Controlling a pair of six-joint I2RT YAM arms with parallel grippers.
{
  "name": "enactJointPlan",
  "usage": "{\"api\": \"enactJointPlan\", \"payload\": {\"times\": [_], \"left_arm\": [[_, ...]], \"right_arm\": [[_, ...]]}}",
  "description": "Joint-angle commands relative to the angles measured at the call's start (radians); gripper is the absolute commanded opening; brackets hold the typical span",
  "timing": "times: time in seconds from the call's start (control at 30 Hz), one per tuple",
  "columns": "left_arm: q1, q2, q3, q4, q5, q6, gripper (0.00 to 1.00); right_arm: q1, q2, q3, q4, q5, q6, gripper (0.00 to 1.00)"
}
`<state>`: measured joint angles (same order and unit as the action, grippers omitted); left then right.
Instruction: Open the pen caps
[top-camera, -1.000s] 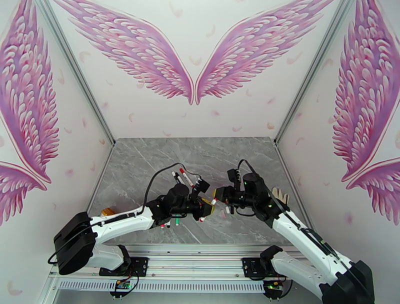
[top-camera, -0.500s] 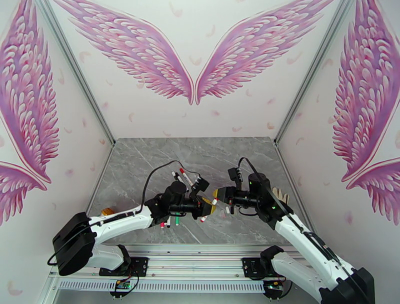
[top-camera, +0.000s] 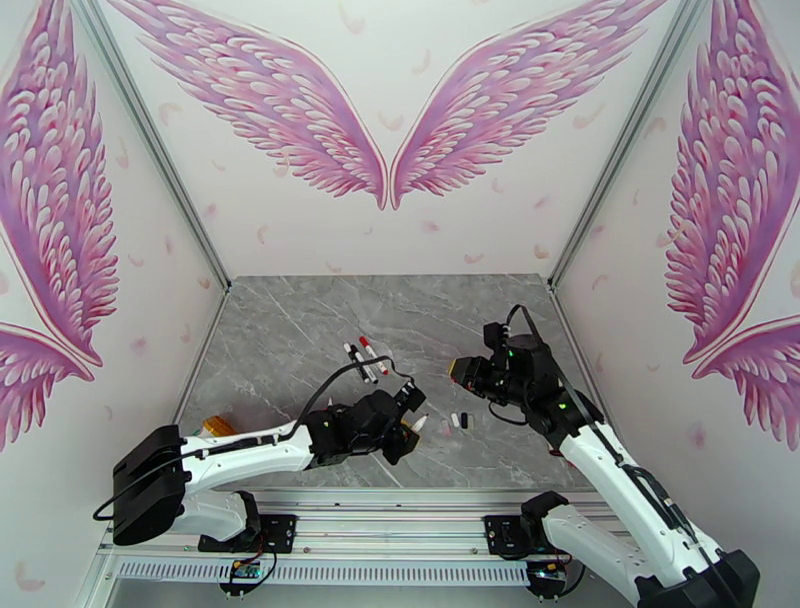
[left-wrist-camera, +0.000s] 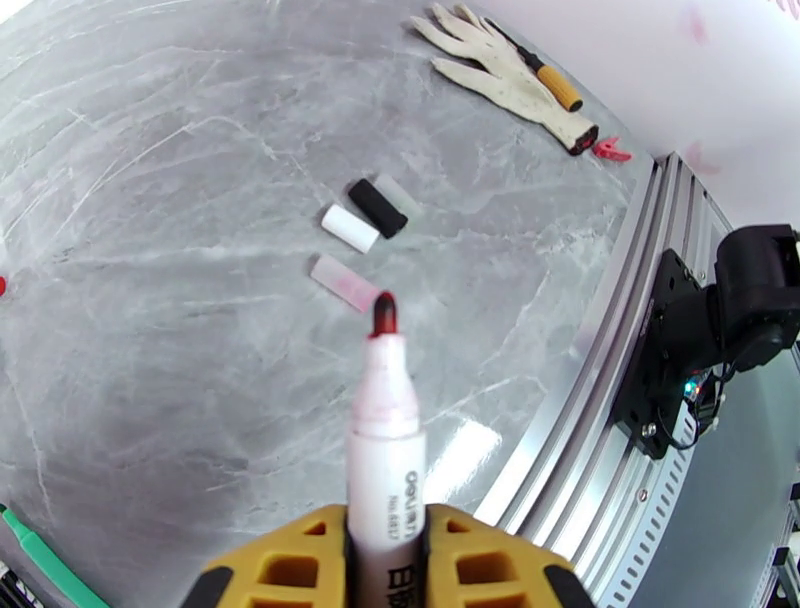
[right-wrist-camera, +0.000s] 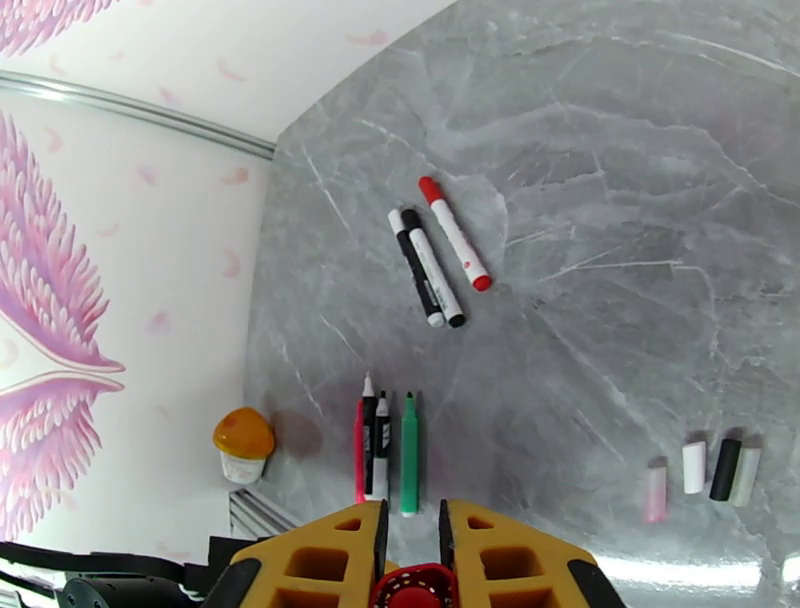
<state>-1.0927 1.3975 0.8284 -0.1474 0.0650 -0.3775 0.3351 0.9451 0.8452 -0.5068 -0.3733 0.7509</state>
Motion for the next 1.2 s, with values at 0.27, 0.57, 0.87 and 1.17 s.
{"api": "enactJointPlan", "payload": {"times": [0.27, 0.57, 0.87, 1.17], "left_arm": [[0.140, -0.157, -0.156, 0.205, 0.107, -0.192, 0.04], [0.227, -0.241, -0.250, 0.295, 0.134, -0.266, 0.05], [0.261, -0.226, -0.234, 0.248, 0.151, -0.233, 0.05], [0.284, -0.211, -0.235, 0.256, 0.189, -0.231, 0.05]], "right_arm": [[-0.019, 0.089, 0.035, -0.289, 0.140, -0.261, 0.08], [-0.047, 0.247, 0.003, -0.359, 0.318, -0.259, 0.09], [-0.098, 0.415, 0.021, -0.339, 0.355, -0.290, 0.11], [-0.122, 0.512, 0.002, -0.272, 0.320, -0.307, 0.11]]}}
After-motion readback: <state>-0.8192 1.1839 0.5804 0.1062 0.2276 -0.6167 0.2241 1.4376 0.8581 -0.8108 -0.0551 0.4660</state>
